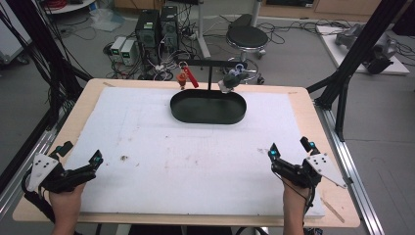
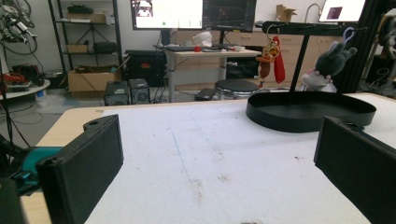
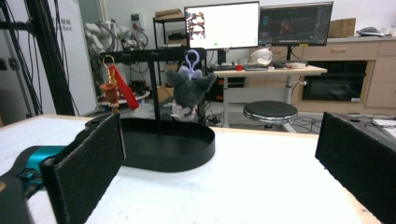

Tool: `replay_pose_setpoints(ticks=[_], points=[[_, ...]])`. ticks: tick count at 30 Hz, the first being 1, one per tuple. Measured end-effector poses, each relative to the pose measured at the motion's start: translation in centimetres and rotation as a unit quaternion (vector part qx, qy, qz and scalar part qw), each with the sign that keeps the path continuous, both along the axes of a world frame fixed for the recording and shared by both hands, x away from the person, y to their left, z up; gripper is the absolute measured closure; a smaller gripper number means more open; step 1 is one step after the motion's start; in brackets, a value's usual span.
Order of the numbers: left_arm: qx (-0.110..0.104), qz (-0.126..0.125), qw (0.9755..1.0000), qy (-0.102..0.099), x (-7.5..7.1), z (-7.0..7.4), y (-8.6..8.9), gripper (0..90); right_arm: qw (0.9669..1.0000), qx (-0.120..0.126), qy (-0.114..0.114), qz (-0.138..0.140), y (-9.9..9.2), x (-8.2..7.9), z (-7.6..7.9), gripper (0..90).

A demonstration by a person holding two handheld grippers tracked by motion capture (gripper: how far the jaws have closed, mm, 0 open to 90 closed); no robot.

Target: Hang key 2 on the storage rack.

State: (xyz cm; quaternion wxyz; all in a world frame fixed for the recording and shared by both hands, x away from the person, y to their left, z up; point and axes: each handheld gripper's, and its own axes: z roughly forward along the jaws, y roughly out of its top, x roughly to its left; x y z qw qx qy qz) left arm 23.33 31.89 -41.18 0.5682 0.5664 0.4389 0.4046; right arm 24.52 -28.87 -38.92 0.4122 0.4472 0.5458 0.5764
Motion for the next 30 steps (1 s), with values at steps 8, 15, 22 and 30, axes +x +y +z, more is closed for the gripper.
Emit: replay_pose_setpoints(ticks=[8,15,22,30], points=[[-0.002,0.0,1.0,0.005,0.2,-0.2,0.4,1.7,1.0,0.003,-0.001,0.005,-0.2,-0.4,-0.7,0.6],[-0.001,-0.003,1.0,0.01,0.3,-0.4,0.4,1.7,0.9999,0.007,0.001,0.007,-0.2,-0.3,-1.0,0.6],[-0.002,-0.003,1.0,0.008,0.3,-0.4,0.4,1.7,0.9999,0.011,0.0,0.005,-0.4,-0.3,-1.2,0.6],[0.002,-0.006,0.9999,0.009,0.3,-0.4,0.2,1.7,0.9999,0.011,-0.001,0.009,-0.6,-0.3,-1.2,0.6]])
